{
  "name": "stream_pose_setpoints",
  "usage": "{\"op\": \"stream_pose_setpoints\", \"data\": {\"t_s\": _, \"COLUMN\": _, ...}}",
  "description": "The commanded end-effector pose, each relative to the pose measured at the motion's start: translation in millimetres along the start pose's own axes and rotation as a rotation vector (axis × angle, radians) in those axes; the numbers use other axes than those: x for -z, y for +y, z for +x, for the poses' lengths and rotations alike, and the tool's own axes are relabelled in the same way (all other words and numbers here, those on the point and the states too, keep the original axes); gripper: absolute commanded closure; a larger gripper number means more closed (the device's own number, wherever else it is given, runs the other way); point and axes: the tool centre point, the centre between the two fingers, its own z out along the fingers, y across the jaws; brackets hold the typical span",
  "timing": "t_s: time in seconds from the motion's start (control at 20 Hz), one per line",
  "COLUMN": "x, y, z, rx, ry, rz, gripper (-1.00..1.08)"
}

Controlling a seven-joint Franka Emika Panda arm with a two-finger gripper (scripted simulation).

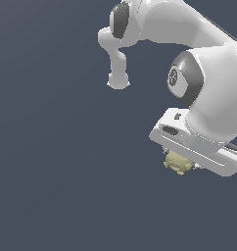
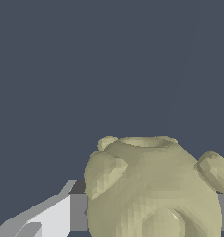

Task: Pick up the object and move it to a goal position.

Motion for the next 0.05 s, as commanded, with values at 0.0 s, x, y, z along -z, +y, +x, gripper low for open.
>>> {"op": "stream_pose_setpoints", "data": {"t_s": 0.0, "x": 0.8, "y": -0.5, "z": 0.1, "rx": 0.0, "ry": 0.0, "rz": 0.0, "gripper": 1.08}}
